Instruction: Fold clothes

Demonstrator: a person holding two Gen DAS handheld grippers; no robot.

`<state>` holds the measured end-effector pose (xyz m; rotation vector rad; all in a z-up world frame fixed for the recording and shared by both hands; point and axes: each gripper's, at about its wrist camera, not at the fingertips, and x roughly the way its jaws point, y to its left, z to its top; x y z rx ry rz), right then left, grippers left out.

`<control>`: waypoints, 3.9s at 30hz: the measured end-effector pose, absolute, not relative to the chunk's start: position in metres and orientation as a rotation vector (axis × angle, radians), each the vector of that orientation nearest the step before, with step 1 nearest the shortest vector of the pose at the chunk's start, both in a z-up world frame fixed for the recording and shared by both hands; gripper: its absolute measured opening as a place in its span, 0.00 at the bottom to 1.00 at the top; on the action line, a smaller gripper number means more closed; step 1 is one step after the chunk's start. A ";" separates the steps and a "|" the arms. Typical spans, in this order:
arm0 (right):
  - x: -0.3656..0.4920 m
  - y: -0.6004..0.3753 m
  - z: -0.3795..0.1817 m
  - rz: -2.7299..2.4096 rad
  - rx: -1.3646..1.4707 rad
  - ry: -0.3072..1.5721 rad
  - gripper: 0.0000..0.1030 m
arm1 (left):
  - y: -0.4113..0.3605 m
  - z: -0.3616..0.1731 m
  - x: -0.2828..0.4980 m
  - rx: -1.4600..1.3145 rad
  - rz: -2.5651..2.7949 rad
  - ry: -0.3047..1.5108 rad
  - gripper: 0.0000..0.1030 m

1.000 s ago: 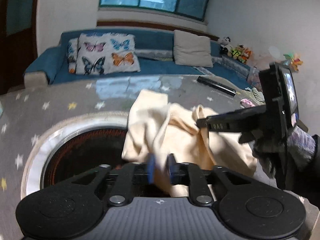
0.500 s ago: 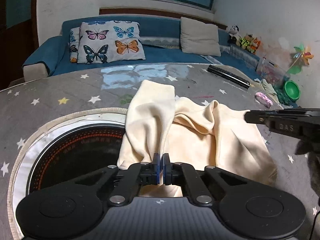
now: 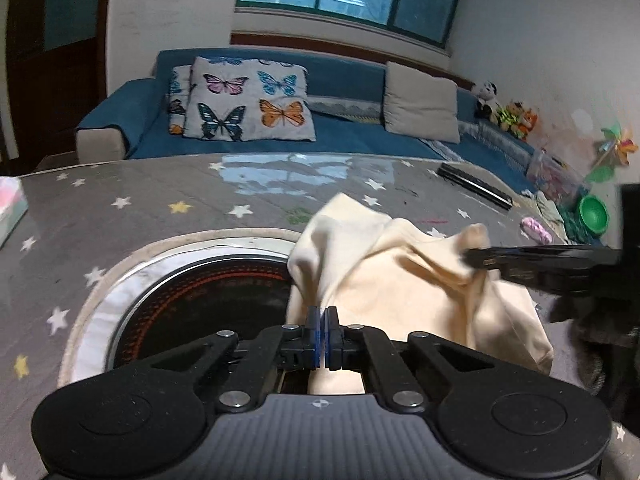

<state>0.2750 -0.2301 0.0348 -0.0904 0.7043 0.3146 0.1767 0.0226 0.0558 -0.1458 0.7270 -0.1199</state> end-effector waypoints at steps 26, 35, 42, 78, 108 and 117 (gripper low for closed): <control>0.090 -0.424 0.037 -0.079 0.027 0.774 0.27 | 0.067 0.074 -0.021 -0.191 -0.040 0.827 0.05; 0.108 -0.390 0.054 0.037 -0.048 0.729 0.45 | 0.062 0.086 0.029 -0.159 -0.050 0.742 0.20; 0.145 -0.333 0.054 0.219 -0.089 0.739 0.45 | 0.037 0.067 0.109 -0.076 -0.144 0.737 0.24; 0.223 -0.247 0.028 0.413 -0.124 0.759 0.46 | -0.024 0.007 0.155 0.051 -0.467 0.773 0.07; 0.244 -0.151 0.013 0.632 -0.165 0.801 0.52 | -0.018 0.007 0.154 0.106 -0.443 0.732 0.22; 0.240 -0.155 0.011 0.622 -0.179 0.779 0.52 | 0.017 0.026 0.166 0.038 -0.298 0.663 0.23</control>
